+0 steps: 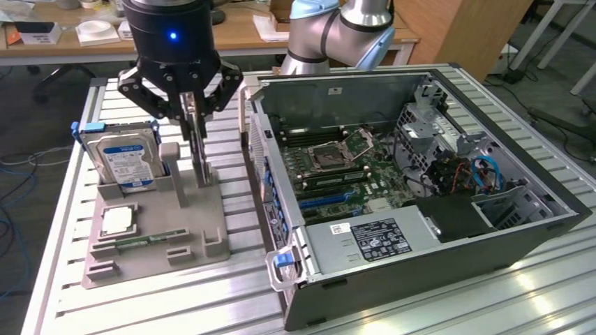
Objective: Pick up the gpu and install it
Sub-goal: 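Pick up the gpu and move the gpu toward the slot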
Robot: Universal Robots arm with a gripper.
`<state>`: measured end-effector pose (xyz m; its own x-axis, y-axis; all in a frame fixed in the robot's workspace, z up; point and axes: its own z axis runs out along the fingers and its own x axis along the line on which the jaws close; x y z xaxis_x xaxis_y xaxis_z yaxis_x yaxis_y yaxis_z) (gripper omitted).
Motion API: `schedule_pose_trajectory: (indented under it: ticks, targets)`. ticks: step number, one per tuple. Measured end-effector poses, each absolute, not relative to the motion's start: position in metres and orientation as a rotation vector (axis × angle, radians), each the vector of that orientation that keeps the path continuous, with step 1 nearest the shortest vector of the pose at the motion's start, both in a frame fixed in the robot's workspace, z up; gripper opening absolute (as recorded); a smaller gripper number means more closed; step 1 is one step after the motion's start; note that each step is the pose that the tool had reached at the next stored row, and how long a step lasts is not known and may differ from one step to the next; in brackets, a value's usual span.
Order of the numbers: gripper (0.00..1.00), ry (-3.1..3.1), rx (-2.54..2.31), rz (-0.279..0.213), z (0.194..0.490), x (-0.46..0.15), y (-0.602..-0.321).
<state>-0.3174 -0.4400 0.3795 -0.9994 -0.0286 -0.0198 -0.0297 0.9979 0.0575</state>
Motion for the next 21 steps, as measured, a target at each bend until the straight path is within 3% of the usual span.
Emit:
schedule_pose_trajectory:
  ticks: [21]
  targets:
    - [0.26,3.121,-0.046,0.09,0.388,-0.3174,-0.44]
